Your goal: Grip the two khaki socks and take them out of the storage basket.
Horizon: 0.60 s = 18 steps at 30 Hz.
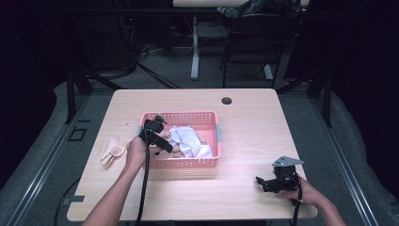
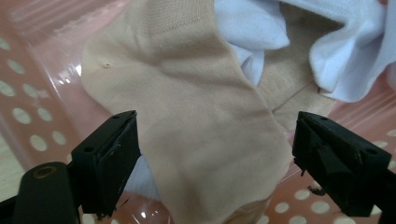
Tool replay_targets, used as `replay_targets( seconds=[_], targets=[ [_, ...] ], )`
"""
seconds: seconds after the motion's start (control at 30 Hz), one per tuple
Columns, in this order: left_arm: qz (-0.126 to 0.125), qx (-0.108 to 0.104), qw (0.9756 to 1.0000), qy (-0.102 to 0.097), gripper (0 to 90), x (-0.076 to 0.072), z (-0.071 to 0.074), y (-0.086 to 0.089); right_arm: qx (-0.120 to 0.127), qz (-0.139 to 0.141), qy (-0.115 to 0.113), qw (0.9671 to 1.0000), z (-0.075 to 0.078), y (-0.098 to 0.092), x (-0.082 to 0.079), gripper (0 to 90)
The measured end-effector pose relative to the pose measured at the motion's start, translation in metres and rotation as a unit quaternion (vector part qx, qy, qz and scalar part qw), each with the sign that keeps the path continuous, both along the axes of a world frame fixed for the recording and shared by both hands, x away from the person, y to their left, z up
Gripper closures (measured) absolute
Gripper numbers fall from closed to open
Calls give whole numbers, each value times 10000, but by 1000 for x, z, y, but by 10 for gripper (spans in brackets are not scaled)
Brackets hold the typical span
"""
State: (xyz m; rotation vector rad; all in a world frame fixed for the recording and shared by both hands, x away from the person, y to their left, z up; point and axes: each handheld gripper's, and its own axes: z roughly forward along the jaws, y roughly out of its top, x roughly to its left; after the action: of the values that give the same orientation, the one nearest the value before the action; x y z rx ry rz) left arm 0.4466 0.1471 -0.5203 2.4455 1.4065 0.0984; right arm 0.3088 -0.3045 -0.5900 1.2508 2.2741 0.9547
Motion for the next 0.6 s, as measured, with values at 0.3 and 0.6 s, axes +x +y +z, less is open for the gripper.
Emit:
replay_targets(
  seconds=[0.3, 0.6],
  targets=[
    [17, 183, 9995, 271, 339, 5, -10, -3, -2, 6, -2, 10000, 0, 0, 0, 0],
    [-25, 203, 9992, 351, 590, 7, -11, -4, -33, 27, 6, 10000, 0, 0, 0, 0]
  ],
)
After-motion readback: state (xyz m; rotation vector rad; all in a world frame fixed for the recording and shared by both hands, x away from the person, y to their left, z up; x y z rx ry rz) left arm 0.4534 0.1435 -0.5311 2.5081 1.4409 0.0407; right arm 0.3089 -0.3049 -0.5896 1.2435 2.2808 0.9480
